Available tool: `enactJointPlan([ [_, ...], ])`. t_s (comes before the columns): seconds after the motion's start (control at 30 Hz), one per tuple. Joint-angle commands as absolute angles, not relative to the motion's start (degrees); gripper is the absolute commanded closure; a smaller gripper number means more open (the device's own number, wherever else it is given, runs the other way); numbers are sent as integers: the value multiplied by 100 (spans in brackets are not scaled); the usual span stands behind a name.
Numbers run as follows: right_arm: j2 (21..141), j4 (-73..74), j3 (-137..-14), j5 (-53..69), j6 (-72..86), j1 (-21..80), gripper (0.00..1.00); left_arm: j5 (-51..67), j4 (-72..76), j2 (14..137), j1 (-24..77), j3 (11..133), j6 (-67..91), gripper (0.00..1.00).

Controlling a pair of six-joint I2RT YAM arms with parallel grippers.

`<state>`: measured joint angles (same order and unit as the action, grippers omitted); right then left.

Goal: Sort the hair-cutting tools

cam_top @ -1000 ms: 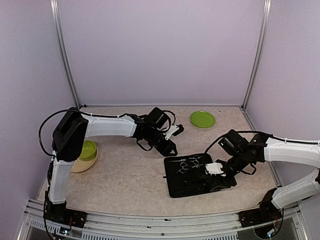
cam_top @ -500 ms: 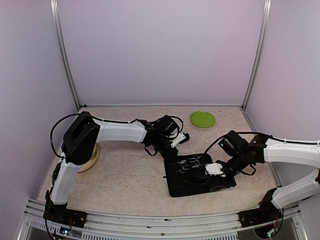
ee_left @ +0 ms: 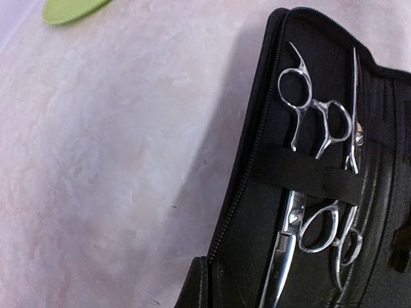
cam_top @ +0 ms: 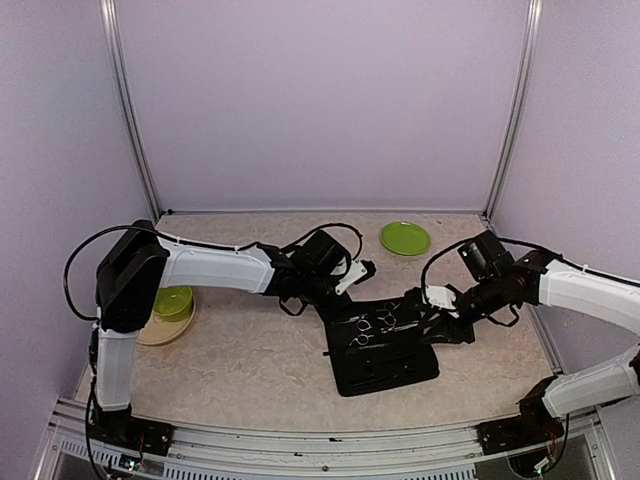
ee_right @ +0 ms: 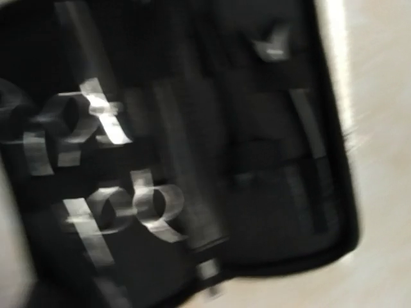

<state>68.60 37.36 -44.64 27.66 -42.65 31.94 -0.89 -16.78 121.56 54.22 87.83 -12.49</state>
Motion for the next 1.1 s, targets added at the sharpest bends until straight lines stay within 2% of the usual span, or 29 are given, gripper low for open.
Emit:
enactJointPlan([
  [0.0,7241,3451,-5063,3302,-4453,2558,61,-815,-449,11480,5624,8306,-1503,100],
  [0.2,8169,3577,-6004,3846,-4463,1849,54,-1563,556,11033,5987,7592,-1846,100],
  [0.4,9130,3969,-6752,4172,-4515,1787,51,-2029,1766,10656,6257,6786,-2068,100],
  [0.77,10109,5101,-7493,4467,-5197,1792,51,-2139,2246,10587,6440,6561,-2295,100],
  [0.93,10336,5388,-7529,4550,-5345,1793,57,-2154,2266,10613,6444,6568,-2334,100],
  [1.07,10380,5482,-7521,4681,-5449,1793,73,-2197,2284,10665,6451,6593,-2335,100],
])
